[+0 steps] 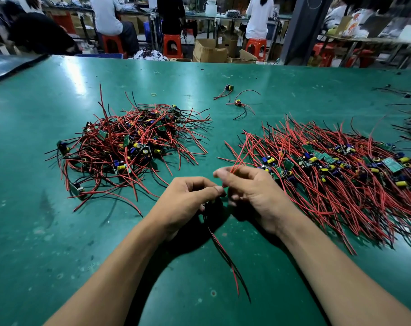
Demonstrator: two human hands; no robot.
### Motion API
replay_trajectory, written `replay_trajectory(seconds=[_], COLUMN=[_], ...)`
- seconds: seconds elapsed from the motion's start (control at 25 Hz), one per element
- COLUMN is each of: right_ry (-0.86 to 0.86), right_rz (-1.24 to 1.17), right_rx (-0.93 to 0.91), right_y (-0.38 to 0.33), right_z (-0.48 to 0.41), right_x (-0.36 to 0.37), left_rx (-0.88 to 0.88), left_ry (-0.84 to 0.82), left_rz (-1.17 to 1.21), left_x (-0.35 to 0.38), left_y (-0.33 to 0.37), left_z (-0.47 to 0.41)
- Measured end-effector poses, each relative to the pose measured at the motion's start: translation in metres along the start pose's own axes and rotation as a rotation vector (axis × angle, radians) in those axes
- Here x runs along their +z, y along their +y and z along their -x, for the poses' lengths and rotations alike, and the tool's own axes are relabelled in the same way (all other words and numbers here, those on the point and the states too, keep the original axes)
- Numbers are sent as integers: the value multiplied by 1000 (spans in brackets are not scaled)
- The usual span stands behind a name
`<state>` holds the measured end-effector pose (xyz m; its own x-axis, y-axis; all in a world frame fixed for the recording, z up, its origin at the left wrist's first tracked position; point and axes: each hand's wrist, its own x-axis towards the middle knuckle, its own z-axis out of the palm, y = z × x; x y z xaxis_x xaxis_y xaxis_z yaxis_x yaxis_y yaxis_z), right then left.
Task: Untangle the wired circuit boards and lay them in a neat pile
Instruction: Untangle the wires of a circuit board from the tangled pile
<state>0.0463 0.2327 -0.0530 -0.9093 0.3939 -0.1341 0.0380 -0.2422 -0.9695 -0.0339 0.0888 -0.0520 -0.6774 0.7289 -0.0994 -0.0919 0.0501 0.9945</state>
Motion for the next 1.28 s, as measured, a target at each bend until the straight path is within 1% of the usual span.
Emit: replay_trajectory(seconds=[0.08, 0.24, 0.36, 0.52, 0.6, 0.72, 0.8, 0.88, 0.92, 1.0, 1.04, 1.08, 1.16, 1.28], right_ry=[-57, -40, 79, 308, 347, 364, 346, 302, 254, 118, 48, 4, -41, -53], right_rz=[32, 21, -45, -245, -331, -341, -327, -233, -117, 227, 341, 370, 276, 270], right_rx=[34, 32, -41, -114, -133, -128, -77, -52, -59, -83, -80, -67, -68, -118], right_y=[1, -4, -7, -19, -24, -23, -19, -14, -10, -4, -2, -1, -4, -7], right_z=[0, -1, -4, -9, -9, -10, -11, -10, -7, 0, 3, 5, 9, 13], right_x=[-2, -11, -10, -21, -24, -23, -20, -15, -13, -6, -2, 0, 5, 9], left_rx=[-1, -39, -33, -21, -30, -71, -99, -127, -139, -152, -148, -142, -136, -133], left_ry=[-1, -33, -89, -159, -153, -69, 8, 67, 93, 151, 177, 193, 204, 207], left_rz=[30, 50, 36, -17, 16, 181, 303, 410, 467, 564, 577, 568, 557, 593], left_x=[1, -2, -4, -4, -4, -3, -3, -2, -1, 0, 0, 0, 1, 2], left_y=[1, 4, 6, 6, 6, 6, 6, 8, 9, 10, 11, 11, 11, 12], left_z=[1, 2, 2, 3, 4, 1, -2, -4, -5, -6, -6, -6, -7, -6])
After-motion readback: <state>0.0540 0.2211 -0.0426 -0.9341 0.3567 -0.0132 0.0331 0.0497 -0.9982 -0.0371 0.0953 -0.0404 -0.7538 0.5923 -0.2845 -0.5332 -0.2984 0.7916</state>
